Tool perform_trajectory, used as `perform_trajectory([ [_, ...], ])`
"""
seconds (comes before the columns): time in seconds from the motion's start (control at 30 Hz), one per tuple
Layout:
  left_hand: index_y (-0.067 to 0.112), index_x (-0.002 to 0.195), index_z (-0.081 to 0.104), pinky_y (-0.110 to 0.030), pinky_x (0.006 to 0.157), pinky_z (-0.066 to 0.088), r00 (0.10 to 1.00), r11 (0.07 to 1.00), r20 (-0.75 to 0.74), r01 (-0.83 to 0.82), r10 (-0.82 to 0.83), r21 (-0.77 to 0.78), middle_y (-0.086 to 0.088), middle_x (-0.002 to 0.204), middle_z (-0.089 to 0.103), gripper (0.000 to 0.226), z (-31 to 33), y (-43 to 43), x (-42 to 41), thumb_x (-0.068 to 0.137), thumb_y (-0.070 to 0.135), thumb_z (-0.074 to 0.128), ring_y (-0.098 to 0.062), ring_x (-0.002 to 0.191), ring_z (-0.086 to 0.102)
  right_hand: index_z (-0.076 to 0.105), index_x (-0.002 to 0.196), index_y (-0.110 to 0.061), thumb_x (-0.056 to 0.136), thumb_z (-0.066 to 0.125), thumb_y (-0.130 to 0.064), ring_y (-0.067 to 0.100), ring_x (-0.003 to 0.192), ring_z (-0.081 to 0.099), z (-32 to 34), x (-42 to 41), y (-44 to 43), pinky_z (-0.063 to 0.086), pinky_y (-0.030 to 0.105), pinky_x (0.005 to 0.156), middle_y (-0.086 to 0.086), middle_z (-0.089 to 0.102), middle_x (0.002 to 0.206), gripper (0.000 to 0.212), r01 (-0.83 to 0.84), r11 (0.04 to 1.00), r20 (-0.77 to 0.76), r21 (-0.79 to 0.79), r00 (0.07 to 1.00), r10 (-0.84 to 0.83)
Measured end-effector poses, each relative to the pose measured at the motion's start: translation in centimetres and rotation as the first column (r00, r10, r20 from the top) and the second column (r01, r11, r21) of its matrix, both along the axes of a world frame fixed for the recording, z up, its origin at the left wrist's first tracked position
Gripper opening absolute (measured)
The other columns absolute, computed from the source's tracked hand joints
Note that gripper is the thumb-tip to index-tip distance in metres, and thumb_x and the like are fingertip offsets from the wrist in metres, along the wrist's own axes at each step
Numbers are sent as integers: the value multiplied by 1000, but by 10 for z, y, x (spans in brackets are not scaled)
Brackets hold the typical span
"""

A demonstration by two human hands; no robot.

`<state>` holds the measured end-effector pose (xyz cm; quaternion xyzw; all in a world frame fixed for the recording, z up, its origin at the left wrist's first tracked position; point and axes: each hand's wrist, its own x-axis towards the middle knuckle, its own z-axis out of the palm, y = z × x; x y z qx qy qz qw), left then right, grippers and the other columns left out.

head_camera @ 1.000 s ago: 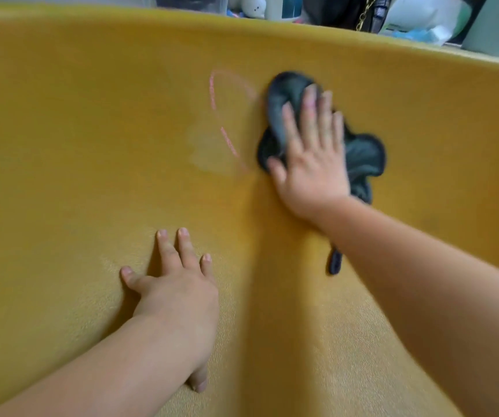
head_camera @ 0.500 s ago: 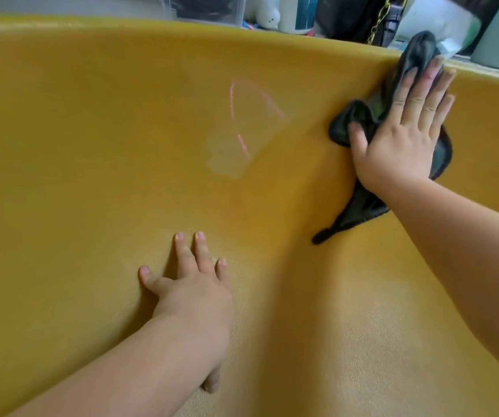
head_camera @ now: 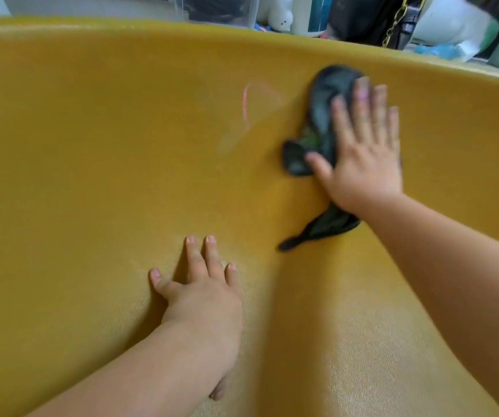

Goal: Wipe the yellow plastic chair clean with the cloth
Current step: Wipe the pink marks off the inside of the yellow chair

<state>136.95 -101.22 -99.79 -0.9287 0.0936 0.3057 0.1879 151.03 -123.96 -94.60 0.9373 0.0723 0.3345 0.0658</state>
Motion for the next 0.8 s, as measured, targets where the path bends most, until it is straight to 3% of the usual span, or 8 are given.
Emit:
perform_trajectory([
  [0.07, 11, 148, -31, -86, 96, 20, 1000, 1000, -9, -4, 4, -12, -37, 139, -48, 166, -1, 0, 2, 48, 57, 94, -64, 131, -34, 4, 163, -14, 99, 41, -60, 41, 156, -4, 17, 2, -5, -6, 52, 126, 19, -3, 170, 87, 136, 984, 26, 118, 990, -140],
  [0.13, 11, 148, -30, -87, 96, 19, 1000, 1000, -16, -7, 7, -16, -37, 139, -48, 166, -1, -1, 3, 48, 54, 95, -65, 130, -35, 4, 163, -12, 100, 42, -53, 45, 155, -4, 14, 7, 20, -4, 57, 126, 21, -2, 169, 84, 144, 976, 30, 162, 988, -151],
  [0.3, 13, 150, -28, -86, 97, 16, 1000, 1000, -8, -13, 13, -27, -34, 143, -46, 162, 1, 1, 6, 51, 48, 96, -62, 133, -34, 16, 163, -26, 99, 46, -39, 35, 158, 4, -42, -2, 115, -3, 52, 125, 9, 10, 171, 71, -286, 954, -90, -91, 956, 278],
  [0.47, 13, 148, -30, -87, 95, 15, 1000, 1000, 4, 11, -11, -22, -36, 141, -47, 164, -3, 0, 4, 50, 51, 95, -63, 131, -36, 15, 162, -32, 99, 38, -42, 23, 158, 5, -65, -20, 77, -4, 44, 127, -3, 6, 170, 68, -431, 861, -244, -269, 896, 372],
  [0.57, 12, 148, -31, -87, 95, 18, 999, 999, 25, 30, -30, -15, -37, 140, -47, 165, -5, 1, 2, 49, 55, 94, -65, 130, -35, 21, 161, -25, 94, 46, -43, 30, 157, 11, -41, -19, 4, -11, 40, 125, 5, 11, 170, 74, -166, 970, -128, -176, 981, 145],
  [0.67, 10, 148, -31, -86, 96, 19, 999, 999, 19, 42, -41, -9, -38, 140, -46, 165, -3, 1, 4, 49, 55, 94, -65, 130, -34, 3, 163, -21, 100, 34, -49, 32, 158, -8, -19, -37, -60, -8, 49, 126, 11, -7, 171, 75, 217, 972, -114, 90, 972, -207],
  [0.73, 9, 149, -29, -84, 99, 21, 998, 998, 16, 58, -58, -7, -39, 142, -43, 164, -1, -1, 5, 49, 56, 93, -65, 132, -31, -2, 163, -20, 100, 29, -50, 35, 157, -11, -32, -55, -71, -2, 55, 126, 14, -11, 170, 76, 311, 941, -164, 134, 943, -288],
  [0.8, 9, 151, -25, -81, 101, 23, 996, 996, 21, 90, -90, -2, -38, 146, -39, 163, 4, 1, 1, 50, 59, 92, -63, 136, -26, 2, 163, -22, 98, 31, -48, 41, 156, -7, -66, -78, -56, 4, 59, 125, 18, -6, 170, 76, 281, 956, -240, 82, 937, -255],
])
